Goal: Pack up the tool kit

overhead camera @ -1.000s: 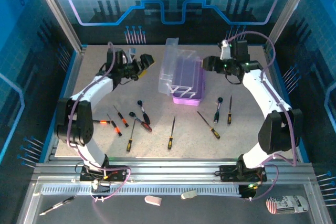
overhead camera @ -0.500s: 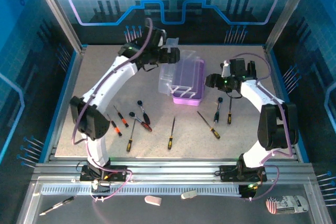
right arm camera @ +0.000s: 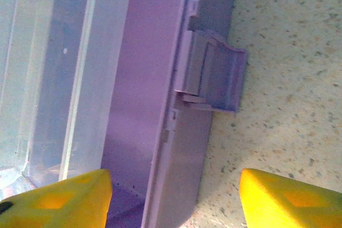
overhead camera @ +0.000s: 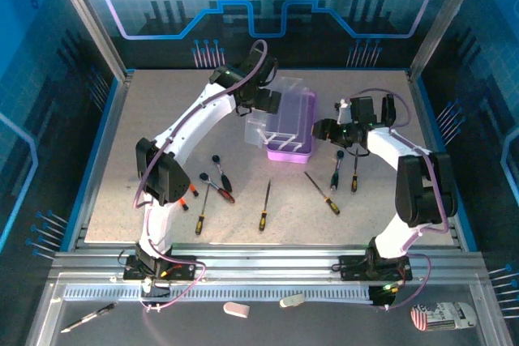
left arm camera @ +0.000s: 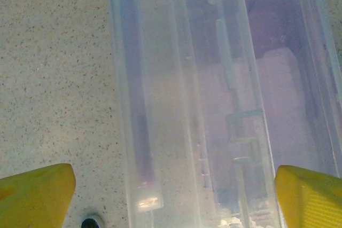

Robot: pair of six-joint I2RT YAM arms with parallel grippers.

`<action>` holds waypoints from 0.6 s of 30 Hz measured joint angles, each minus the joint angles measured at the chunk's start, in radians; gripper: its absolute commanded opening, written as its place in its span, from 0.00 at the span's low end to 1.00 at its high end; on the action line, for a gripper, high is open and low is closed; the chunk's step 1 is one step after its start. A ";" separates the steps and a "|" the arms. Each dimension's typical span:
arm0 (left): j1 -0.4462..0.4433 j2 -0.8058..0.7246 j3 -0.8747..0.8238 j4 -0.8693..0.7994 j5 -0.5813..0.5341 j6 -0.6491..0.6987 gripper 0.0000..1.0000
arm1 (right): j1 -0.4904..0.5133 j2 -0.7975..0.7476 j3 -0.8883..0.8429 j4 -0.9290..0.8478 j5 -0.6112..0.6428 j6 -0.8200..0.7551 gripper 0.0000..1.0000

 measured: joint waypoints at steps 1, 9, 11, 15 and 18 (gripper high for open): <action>0.000 0.000 -0.005 0.003 -0.003 0.000 0.88 | 0.003 0.008 0.000 0.011 -0.009 0.006 0.60; 0.004 -0.003 -0.121 0.053 0.022 0.003 0.76 | 0.026 0.055 -0.006 0.053 -0.024 0.056 0.47; 0.007 -0.009 -0.150 0.074 0.039 0.003 0.74 | 0.027 0.063 -0.006 0.057 -0.021 0.062 0.43; 0.022 -0.053 -0.230 0.126 0.082 0.003 0.72 | 0.028 0.085 -0.006 0.064 -0.017 0.071 0.39; 0.052 -0.116 -0.325 0.194 0.150 -0.004 0.68 | 0.030 0.093 -0.006 0.075 -0.018 0.075 0.38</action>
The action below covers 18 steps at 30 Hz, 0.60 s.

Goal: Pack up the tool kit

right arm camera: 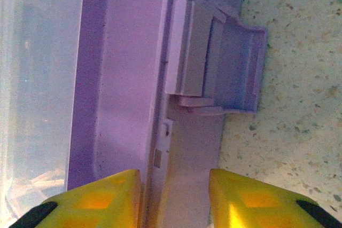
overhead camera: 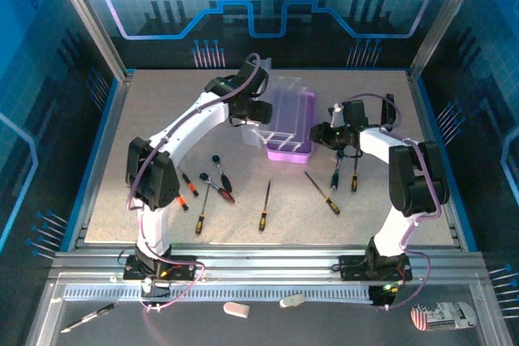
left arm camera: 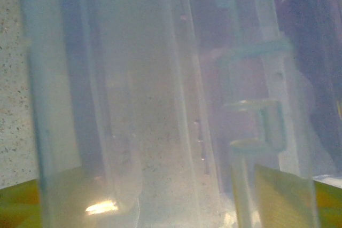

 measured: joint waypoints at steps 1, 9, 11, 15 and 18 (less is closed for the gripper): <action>0.019 -0.025 -0.041 0.030 0.039 -0.005 0.68 | 0.001 0.002 0.000 0.004 -0.002 0.001 0.37; 0.194 -0.134 -0.335 0.288 0.337 -0.074 0.69 | 0.002 0.022 0.002 0.026 -0.014 0.016 0.34; 0.238 -0.151 -0.405 0.373 0.423 -0.107 0.71 | 0.002 0.022 0.005 0.024 -0.014 0.016 0.33; 0.302 -0.156 -0.497 0.524 0.557 -0.184 0.76 | 0.001 0.022 0.015 0.014 0.001 0.015 0.33; 0.340 -0.148 -0.560 0.650 0.643 -0.257 0.76 | 0.001 0.022 0.023 0.005 0.013 0.015 0.33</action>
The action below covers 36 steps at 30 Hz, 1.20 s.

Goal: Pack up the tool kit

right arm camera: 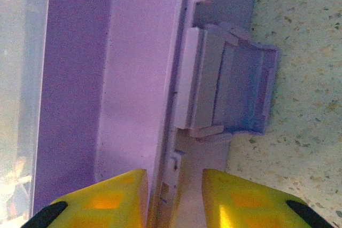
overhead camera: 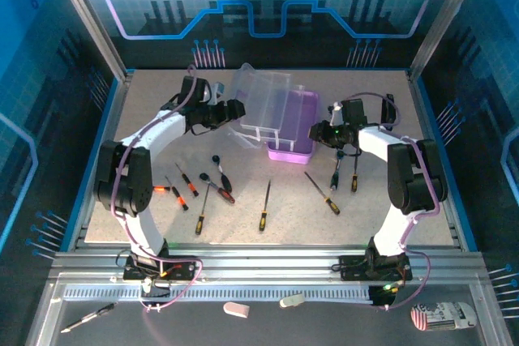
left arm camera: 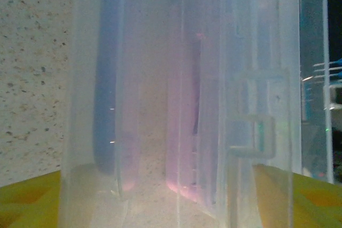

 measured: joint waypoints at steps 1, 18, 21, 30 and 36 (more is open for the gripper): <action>0.013 0.011 -0.015 0.047 0.031 -0.028 0.76 | 0.000 0.000 0.004 -0.006 0.005 0.000 0.33; 0.107 0.106 -0.189 0.470 0.183 -0.241 0.87 | 0.000 0.040 0.142 -0.126 0.042 -0.042 0.33; 0.108 0.074 -0.202 0.438 0.155 -0.229 0.89 | 0.000 0.045 0.143 -0.128 0.059 -0.045 0.33; 0.117 0.035 -0.235 0.415 0.147 -0.213 0.91 | 0.001 0.065 0.156 -0.144 0.070 -0.068 0.34; 0.156 0.019 -0.287 0.429 0.147 -0.218 0.93 | 0.002 0.066 0.156 -0.141 0.064 -0.072 0.34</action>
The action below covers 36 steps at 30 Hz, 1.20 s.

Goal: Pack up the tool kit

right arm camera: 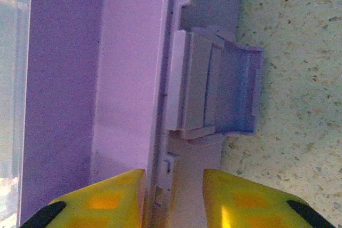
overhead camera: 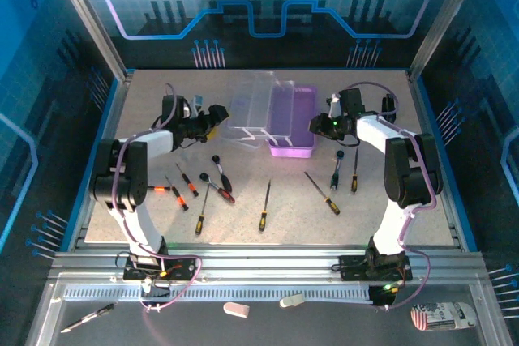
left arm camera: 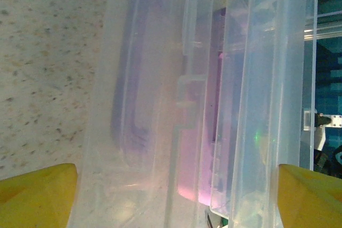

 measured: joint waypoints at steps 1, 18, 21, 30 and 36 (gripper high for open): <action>0.005 0.000 0.000 0.000 -0.004 -0.001 0.93 | 0.000 0.000 -0.001 -0.001 0.003 0.000 0.34; 0.048 -0.246 -0.018 -0.108 -0.119 -0.016 0.98 | -0.005 0.006 0.012 -0.076 0.033 -0.001 0.51; 0.037 -0.378 -0.080 -0.127 -0.165 -0.016 0.99 | -0.005 -0.018 0.045 -0.111 0.045 -0.008 0.53; -0.054 -0.647 -0.308 -0.305 -0.304 -0.012 0.99 | 0.022 -0.281 0.022 -0.163 0.169 -0.032 0.52; -0.191 -0.801 -0.443 -0.333 -0.330 -0.016 0.99 | 0.026 -0.497 -0.184 -0.232 0.339 -0.042 0.52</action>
